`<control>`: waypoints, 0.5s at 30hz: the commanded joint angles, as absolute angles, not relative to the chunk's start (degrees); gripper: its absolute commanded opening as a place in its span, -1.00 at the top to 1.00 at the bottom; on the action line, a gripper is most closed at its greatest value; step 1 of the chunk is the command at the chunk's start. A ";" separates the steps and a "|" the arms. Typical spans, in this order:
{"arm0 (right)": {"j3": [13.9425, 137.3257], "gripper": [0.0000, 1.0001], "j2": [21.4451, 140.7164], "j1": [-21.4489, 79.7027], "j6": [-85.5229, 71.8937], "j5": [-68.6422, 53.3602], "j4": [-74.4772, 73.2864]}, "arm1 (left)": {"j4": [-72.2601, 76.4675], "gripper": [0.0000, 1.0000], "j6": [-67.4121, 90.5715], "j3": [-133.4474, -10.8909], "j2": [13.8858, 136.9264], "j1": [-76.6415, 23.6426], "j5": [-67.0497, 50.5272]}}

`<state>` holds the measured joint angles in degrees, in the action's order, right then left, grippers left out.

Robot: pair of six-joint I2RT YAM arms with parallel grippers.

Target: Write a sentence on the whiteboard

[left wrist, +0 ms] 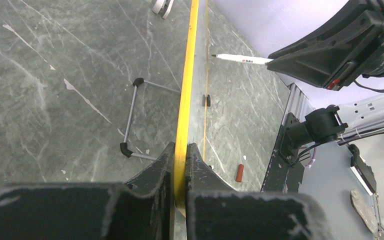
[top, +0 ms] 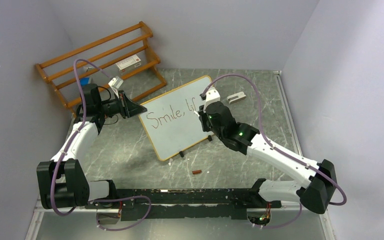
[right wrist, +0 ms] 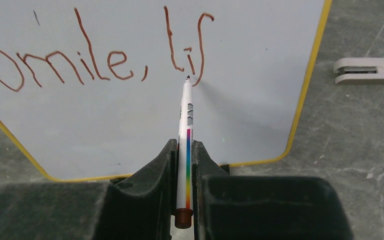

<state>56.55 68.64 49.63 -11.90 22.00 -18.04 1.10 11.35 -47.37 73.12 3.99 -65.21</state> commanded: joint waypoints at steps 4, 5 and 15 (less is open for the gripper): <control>56.86 1.00 67.66 49.67 -11.39 25.30 -12.53 | -1.83 0.90 5.74 -46.95 74.62 4.14 -58.63; 56.80 1.00 67.86 49.74 -11.34 25.65 -11.88 | -1.92 0.90 5.72 -47.01 74.62 4.07 -58.62; 57.87 1.00 70.93 49.59 -10.16 25.70 -9.06 | -1.93 0.90 5.67 -47.05 74.62 4.04 -58.48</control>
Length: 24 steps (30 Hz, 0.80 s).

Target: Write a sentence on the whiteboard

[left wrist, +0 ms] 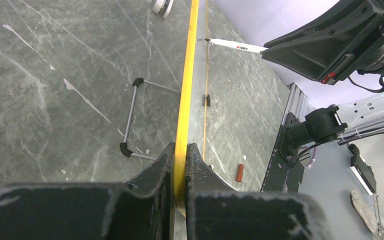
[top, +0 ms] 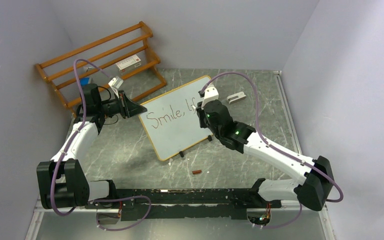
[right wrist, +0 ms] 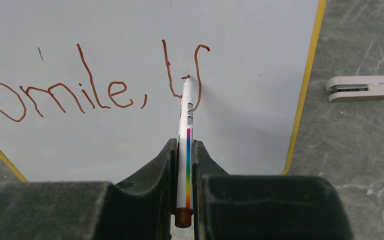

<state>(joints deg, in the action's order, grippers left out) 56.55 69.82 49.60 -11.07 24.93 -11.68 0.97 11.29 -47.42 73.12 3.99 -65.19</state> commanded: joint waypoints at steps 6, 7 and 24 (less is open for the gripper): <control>57.75 1.00 71.84 49.31 -10.00 26.18 -8.09 | -2.03 0.90 5.60 -47.16 74.70 4.04 -58.49; 57.74 1.00 71.89 49.31 -9.94 26.24 -8.15 | -2.07 0.90 5.62 -47.15 74.71 4.04 -58.45; 59.24 1.00 69.77 49.21 -10.06 24.77 -11.33 | -2.36 0.90 5.37 -47.28 74.88 4.04 -58.29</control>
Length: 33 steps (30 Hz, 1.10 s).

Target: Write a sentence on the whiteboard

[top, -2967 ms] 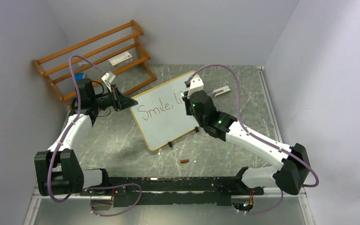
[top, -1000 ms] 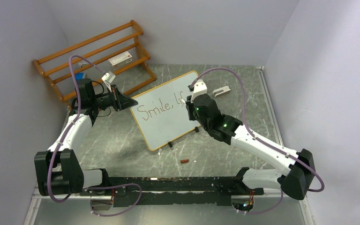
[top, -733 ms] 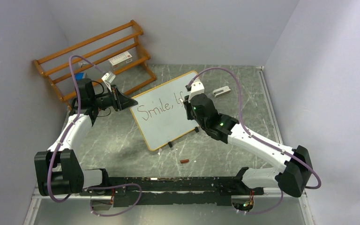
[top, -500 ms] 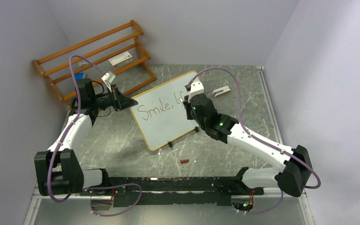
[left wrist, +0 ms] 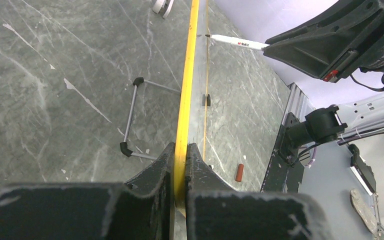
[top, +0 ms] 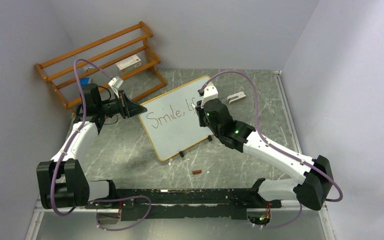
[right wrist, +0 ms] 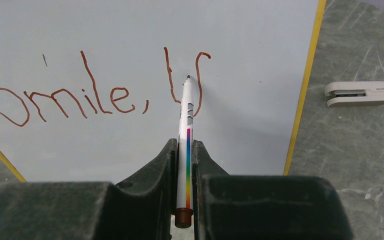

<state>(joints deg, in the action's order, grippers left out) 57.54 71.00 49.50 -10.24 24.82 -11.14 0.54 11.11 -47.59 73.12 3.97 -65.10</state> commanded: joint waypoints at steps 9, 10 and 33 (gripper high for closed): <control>59.46 1.00 71.39 49.04 -10.08 24.62 -10.84 | -2.37 0.90 5.36 -47.28 74.89 4.04 -58.27; 59.38 1.00 71.37 49.03 -10.06 24.53 -10.89 | -2.37 0.89 5.36 -47.23 74.88 4.04 -58.32; 58.83 1.00 71.89 48.68 -10.29 24.08 -11.34 | -2.44 0.90 5.30 -47.32 74.97 4.04 -58.29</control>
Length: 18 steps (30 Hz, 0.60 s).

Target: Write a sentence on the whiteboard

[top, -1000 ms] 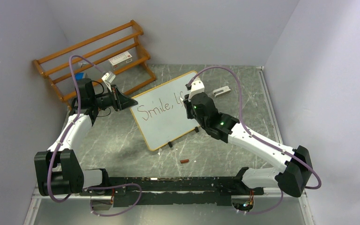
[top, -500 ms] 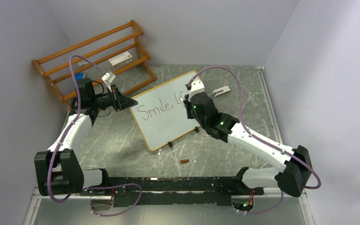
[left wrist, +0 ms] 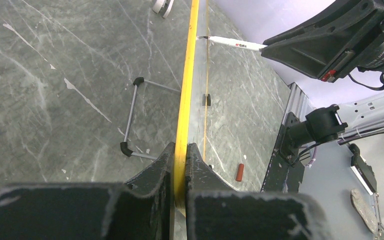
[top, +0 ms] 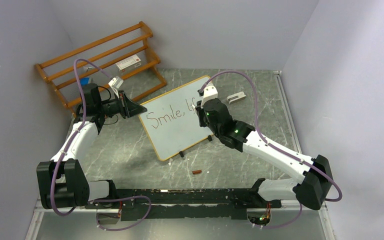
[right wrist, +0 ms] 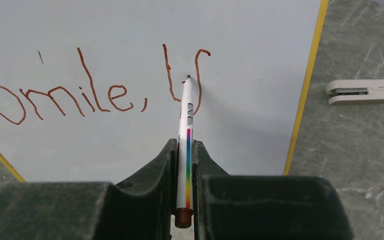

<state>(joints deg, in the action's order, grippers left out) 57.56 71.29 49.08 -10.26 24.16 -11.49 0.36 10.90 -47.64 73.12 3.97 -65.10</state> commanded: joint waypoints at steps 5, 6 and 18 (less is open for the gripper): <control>58.71 1.00 72.07 48.60 -10.28 25.01 -11.08 | -2.42 0.90 5.30 -47.35 74.97 4.04 -58.27; 58.67 1.00 72.15 48.56 -10.28 25.21 -11.08 | -2.39 0.90 5.30 -47.36 74.97 4.04 -58.40; 58.12 1.00 71.66 48.08 -10.55 27.75 -10.64 | -2.50 0.90 5.19 -47.44 75.06 4.06 -58.38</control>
<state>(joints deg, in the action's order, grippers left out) 57.56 71.53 48.90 -10.28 25.47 -11.44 0.23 10.85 -47.72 73.14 3.97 -65.04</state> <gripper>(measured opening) 0.138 0.101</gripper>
